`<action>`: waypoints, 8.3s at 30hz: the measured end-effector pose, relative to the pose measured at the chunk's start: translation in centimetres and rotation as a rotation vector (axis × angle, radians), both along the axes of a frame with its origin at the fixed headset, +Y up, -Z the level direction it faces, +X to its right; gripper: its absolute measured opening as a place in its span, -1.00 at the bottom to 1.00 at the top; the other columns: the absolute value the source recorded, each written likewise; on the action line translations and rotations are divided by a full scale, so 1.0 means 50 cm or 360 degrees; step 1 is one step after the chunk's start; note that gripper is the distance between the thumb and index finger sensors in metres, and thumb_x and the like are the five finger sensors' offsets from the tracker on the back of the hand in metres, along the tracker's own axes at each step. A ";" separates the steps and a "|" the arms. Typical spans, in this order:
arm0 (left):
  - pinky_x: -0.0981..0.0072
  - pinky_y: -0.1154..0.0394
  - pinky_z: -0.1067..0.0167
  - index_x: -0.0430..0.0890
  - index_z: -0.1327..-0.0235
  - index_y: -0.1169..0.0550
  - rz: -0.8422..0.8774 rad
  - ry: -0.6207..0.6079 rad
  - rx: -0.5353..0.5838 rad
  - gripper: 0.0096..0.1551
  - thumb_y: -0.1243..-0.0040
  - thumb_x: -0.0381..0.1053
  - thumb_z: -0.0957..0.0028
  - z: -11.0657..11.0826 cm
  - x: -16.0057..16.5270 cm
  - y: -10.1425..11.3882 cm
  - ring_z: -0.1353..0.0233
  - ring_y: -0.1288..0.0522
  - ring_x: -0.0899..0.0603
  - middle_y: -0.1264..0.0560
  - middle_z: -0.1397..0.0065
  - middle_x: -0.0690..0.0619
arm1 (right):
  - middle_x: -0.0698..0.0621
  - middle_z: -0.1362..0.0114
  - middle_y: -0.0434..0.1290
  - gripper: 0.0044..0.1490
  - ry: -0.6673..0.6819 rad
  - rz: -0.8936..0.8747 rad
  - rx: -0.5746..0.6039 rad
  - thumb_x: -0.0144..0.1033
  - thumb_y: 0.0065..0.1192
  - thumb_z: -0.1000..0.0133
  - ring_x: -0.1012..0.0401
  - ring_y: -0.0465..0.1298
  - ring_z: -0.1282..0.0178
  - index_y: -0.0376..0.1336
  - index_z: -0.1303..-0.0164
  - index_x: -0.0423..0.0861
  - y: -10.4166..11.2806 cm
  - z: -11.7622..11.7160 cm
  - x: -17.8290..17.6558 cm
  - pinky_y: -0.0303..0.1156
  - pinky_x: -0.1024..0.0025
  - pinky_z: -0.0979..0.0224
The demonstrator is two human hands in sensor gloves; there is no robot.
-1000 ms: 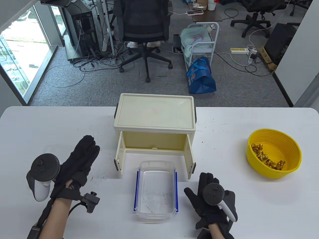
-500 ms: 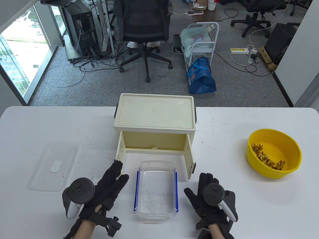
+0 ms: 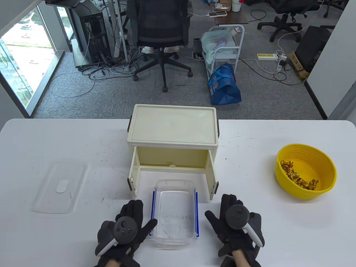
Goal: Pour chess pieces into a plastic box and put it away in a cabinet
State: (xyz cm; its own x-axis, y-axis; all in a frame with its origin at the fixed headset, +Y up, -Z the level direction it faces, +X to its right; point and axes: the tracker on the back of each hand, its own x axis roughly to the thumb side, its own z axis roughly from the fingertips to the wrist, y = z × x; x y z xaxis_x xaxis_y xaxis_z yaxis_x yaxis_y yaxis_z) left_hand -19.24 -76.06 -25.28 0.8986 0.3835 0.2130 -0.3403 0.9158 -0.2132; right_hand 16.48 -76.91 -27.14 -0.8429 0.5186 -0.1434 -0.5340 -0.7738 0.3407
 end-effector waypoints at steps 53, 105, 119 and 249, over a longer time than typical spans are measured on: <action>-0.55 -0.05 -0.44 -0.34 -0.88 0.02 0.0247 -0.0012 0.0009 0.05 0.30 0.38 -0.43 -0.006 -0.033 0.008 -0.67 0.01 -0.63 0.01 -0.82 -0.47 | -0.46 -0.26 0.40 -0.15 -0.1799 -0.1529 -0.0005 -0.24 -0.14 -0.48 -0.06 0.60 -0.07 -0.29 -0.54 -0.60 0.009 -0.089 0.439 0.52 0.25 -0.12; -0.55 -0.08 -0.43 -0.33 -0.87 -0.03 0.0314 0.0030 0.0001 0.00 0.27 0.34 -0.44 -0.010 -0.055 0.012 -0.67 -0.02 -0.62 -0.02 -0.81 -0.46 | -0.54 -0.19 0.45 -0.22 -0.0026 -0.0777 0.0275 -0.32 0.04 -0.40 -0.13 0.64 0.06 -0.11 -0.63 -0.48 0.387 -0.133 0.011 0.55 0.19 -0.01; -0.54 -0.09 -0.44 -0.33 -0.87 -0.03 0.0313 0.0015 -0.0006 -0.01 0.27 0.34 -0.45 -0.010 -0.054 0.010 -0.67 -0.02 -0.62 -0.02 -0.81 -0.46 | -0.52 -0.25 0.44 -0.24 0.0130 -0.0237 0.0389 -0.32 0.07 -0.37 -0.16 0.62 0.02 -0.04 -0.66 -0.39 0.355 -0.122 -0.065 0.54 0.16 -0.04; -0.52 -0.09 -0.45 -0.30 -0.88 -0.03 0.0232 -0.0088 -0.0035 -0.04 0.27 0.32 -0.46 -0.012 -0.038 -0.003 -0.69 -0.02 -0.59 -0.02 -0.83 -0.42 | -0.42 -0.76 -0.32 0.22 0.0317 0.0143 0.0379 0.34 -0.13 -0.34 -0.43 -0.22 -0.67 -0.43 -0.72 -0.31 0.108 0.005 0.027 -0.10 -0.44 -0.53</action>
